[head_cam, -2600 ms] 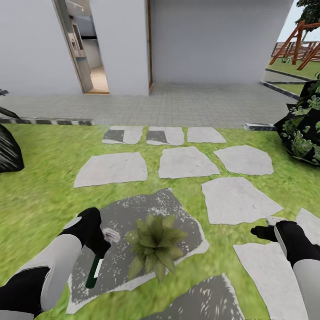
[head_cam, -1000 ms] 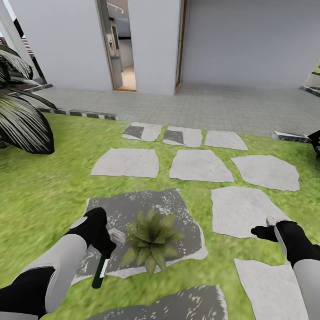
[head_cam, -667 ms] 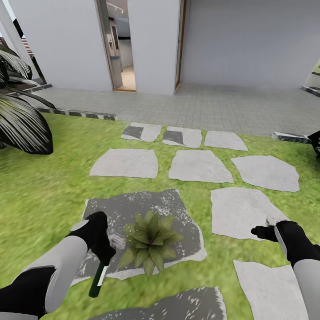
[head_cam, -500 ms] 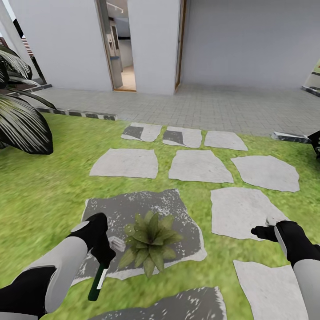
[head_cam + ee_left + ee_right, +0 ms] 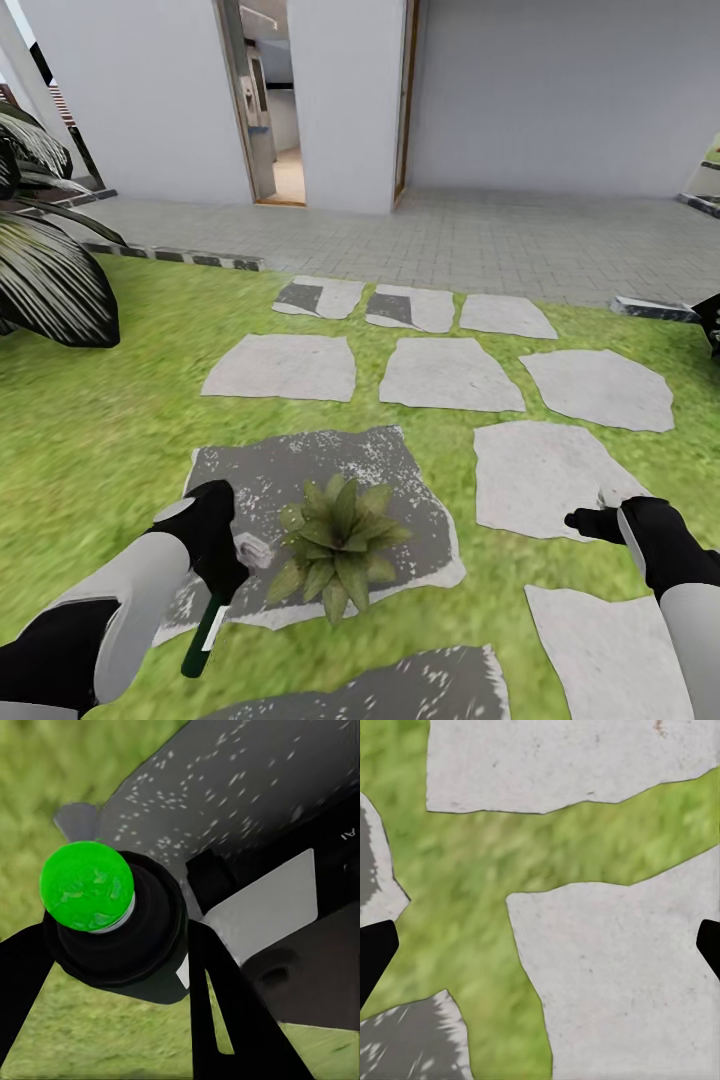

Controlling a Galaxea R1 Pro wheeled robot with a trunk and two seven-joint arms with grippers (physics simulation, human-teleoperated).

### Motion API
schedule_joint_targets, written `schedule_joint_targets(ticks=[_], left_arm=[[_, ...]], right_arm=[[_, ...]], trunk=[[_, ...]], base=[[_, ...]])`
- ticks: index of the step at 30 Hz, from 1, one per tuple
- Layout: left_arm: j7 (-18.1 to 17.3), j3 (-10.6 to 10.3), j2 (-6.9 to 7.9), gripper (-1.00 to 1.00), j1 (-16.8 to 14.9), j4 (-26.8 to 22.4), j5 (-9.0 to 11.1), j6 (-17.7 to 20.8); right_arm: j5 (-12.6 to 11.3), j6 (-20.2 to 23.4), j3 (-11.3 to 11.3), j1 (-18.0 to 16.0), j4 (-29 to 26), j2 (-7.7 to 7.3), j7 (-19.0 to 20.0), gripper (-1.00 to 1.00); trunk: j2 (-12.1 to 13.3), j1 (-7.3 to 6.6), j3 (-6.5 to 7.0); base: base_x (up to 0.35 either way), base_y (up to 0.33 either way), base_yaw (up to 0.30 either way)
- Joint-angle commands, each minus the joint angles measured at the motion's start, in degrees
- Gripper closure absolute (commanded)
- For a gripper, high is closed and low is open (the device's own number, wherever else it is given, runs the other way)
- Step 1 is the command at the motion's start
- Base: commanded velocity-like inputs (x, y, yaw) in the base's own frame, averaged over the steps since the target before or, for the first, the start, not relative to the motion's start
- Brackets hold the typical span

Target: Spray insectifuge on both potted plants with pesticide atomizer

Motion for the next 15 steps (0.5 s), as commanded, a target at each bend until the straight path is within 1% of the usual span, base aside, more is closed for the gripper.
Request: schedule_joint_targets(ticks=[1, 6, 13, 15], left_arm=[[-0.4, 0.5, 0.11, 1.0, 0.0, -0.1, -0.9, 0.4], [-0.4, 0.5, 0.77, 1.0, 0.0, -0.1, -1.2, 0.3], [-0.4, 0.5, 0.48, 1.0, 0.0, 0.1, -1.1, 0.3], [-0.4, 0.4, 0.26, 1.0, 0.0, 0.5, -1.1, 0.3]], right_arm=[[0.6, 0.2, -0.2, 0.0, -0.1, 0.02, 0.5, -1.0], [0.6, 0.2, -0.2, 0.0, 0.0, 0.0, 0.5, -1.0], [0.6, 0.2, -0.2, 0.0, 0.0, 0.06, 0.5, -1.0], [0.6, 0.2, -0.2, 0.0, 0.0, 0.02, 0.5, -1.0]], trunk=[[0.0, -0.01, -0.05], [0.0, -0.01, -0.05], [0.0, -0.01, -0.05], [0.0, -0.01, -0.05]], base=[[0.0, 0.0, 0.0], [0.0, 0.0, 0.0], [0.0, 0.0, 0.001], [0.0, 0.0, 0.081]])
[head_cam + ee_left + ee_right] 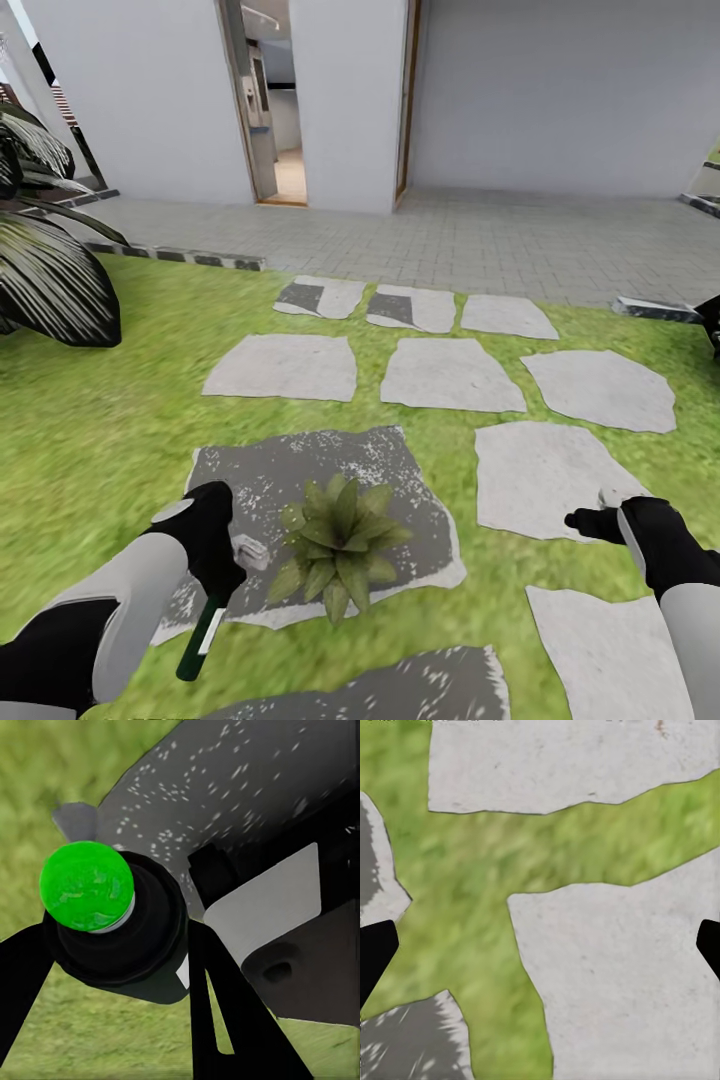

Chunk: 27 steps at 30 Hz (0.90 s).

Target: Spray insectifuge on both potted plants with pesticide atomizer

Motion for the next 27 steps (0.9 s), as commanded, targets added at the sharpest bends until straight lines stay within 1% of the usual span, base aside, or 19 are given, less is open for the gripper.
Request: schedule_joint_targets(ticks=[1, 3, 6, 18, 27], left_arm=[[-0.4, 0.4, -0.27, 1.0, 0.0, 0.6, -0.7, 0.3], [-0.4, 0.4, -0.83, 1.0, 0.0, 1.2, -0.7, 0.3], [-0.4, 0.4, -1.13, 1.0, 0.0, 1.4, -0.7, 0.3], [-0.4, 0.4, -1.19, 1.0, 0.0, 1.4, -0.7, 0.3], [-0.4, 0.4, -1.21, 1.0, 0.0, 1.4, -0.7, 0.3]], right_arm=[[0.6, 0.2, -0.2, 0.0, -0.1, 0.0, 0.5, -1.0], [0.6, 0.2, -0.2, 0.0, -0.1, -0.01, 0.5, -1.0], [0.6, 0.2, -0.2, 0.0, -0.1, -0.02, 0.5, -1.0], [0.6, 0.2, -0.3, 0.0, -0.1, 0.03, 0.5, -1.0], [0.6, 0.2, -0.2, -0.1, -0.1, 0.02, 0.5, -1.0]], trunk=[[0.0, -0.01, -0.04], [0.0, -0.01, -0.04], [0.0, -0.01, -0.04], [0.0, -0.01, -0.05], [0.0, -0.01, -0.29]], base=[[0.0, 0.0, 0.188], [0.0, 0.0, 0.225], [0.0, 0.0, 0.118], [0.0, 0.0, 0.006], [0.0, 0.0, 0.15]])
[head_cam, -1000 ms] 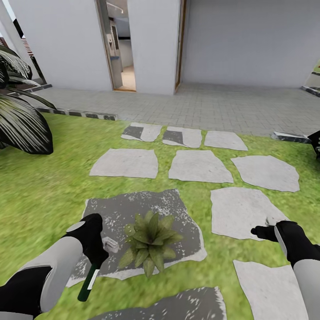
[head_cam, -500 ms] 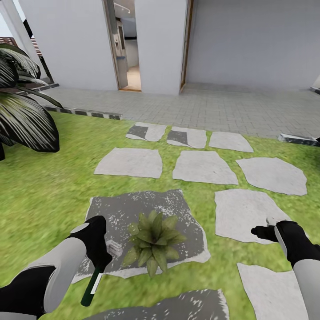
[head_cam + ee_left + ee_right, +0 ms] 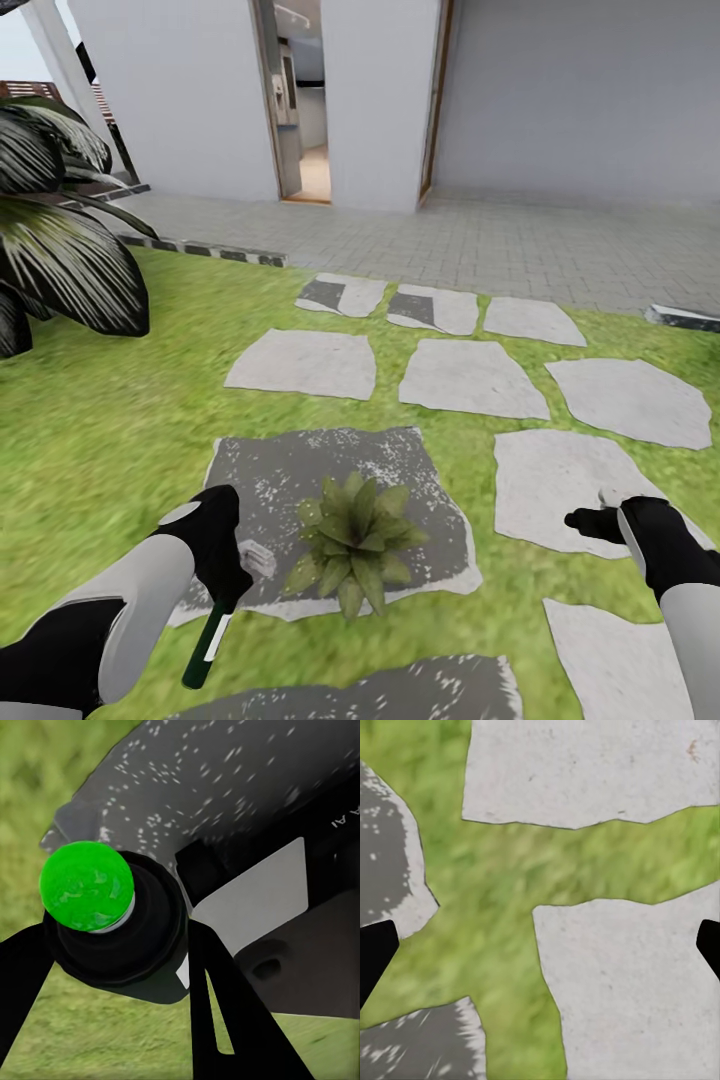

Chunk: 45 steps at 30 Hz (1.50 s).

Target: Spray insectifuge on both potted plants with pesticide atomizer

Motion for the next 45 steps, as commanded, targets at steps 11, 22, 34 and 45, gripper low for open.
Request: schedule_joint_targets(ticks=[11, 22, 34, 45], left_arm=[[-0.4, 0.4, -0.96, 1.0, 0.0, -0.2, -0.6, 0.4], [-0.4, 0.5, -0.94, 1.0, 0.0, -0.6, -0.5, 0.4], [-0.4, 0.5, -0.91, 1.0, 0.0, -1.3, -0.5, 0.5], [-0.3, 0.5, -0.99, 1.0, 0.0, -1.3, -0.4, 0.3]], right_arm=[[0.6, 0.2, -0.1, 0.0, -0.1, 0.01, 0.5, -1.0], [0.6, 0.2, 0.0, 0.0, -0.1, 0.08, 0.5, -1.0], [0.7, 0.2, 0.1, 0.0, -0.1, 0.08, 0.5, -1.0], [0.7, 0.2, 0.1, 0.0, 0.0, 0.08, 0.5, -1.0]], trunk=[[0.0, -0.01, -0.16], [0.0, -0.01, -0.37], [0.0, -0.01, -0.37], [0.0, -0.01, -0.37]], base=[[0.0, -0.083, 0.079], [0.0, -0.298, 0.164], [0.0, -0.199, 0.177], [-0.041, -0.048, 0.181]])
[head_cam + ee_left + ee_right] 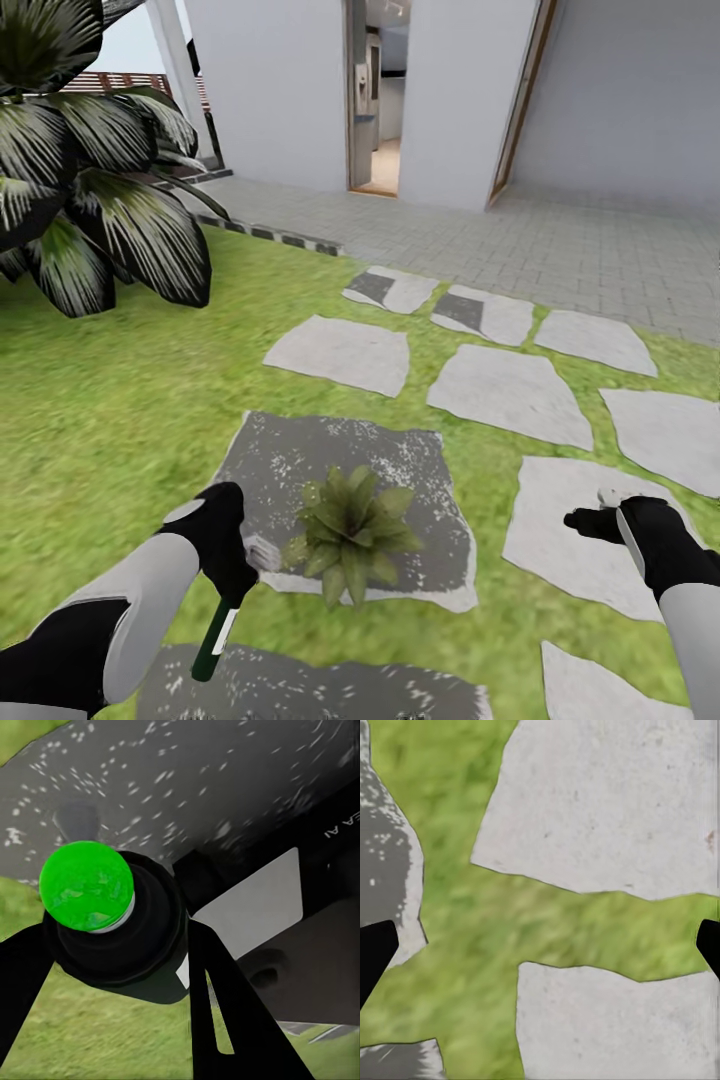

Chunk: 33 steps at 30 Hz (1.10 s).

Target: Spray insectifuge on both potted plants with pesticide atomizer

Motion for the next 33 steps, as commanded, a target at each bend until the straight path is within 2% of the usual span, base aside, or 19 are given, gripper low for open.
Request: schedule_joint_targets(ticks=[1, 10, 12, 15, 29, 33], left_arm=[[-0.4, 0.5, -0.07, 1.0, 0.0, -0.1, -0.6, 0.4], [-0.3, 0.5, -0.07, 1.0, 0.0, -0.3, -0.6, 0.4], [-0.3, 0.5, -0.04, 1.0, 0.0, -1.8, -0.6, 0.4], [-0.3, 0.5, -0.04, 1.0, 0.0, -3.6, -0.5, 0.4], [-0.3, 0.6, -0.07, 1.0, 0.0, -5.0, -0.2, 0.3], [-0.3, 0.6, -0.6, 1.0, 0.0, -5.4, -0.1, 0.3]], right_arm=[[0.6, 0.2, -0.2, 0.0, 0.0, 0.02, 0.5, -1.0], [0.6, 0.2, -0.2, 0.0, 0.0, 0.02, 0.5, -1.0], [0.6, 0.2, -0.2, 0.0, 0.0, 0.02, 0.5, -1.0], [0.6, 0.2, -0.2, 0.0, 0.0, 0.02, 0.5, -1.0], [0.6, 0.2, -0.2, 0.0, 0.0, 0.02, 0.5, -1.0], [0.6, 0.2, -0.2, 0.0, 0.0, 0.02, 0.5, -1.0]], trunk=[[0.0, -0.03, -0.04], [0.0, -0.03, -0.04], [0.0, -0.03, -0.04], [0.0, -0.03, -0.09], [0.0, -0.03, -0.44], [0.0, -0.03, -0.49]], base=[[-0.206, -0.23, 0.009], [-0.225, -0.251, 0.001], [-0.178, -0.221, 0.0], [-0.01, -0.061, 0.129], [0.006, -0.003, 0.227], [0.0, -0.026, 0.11]])
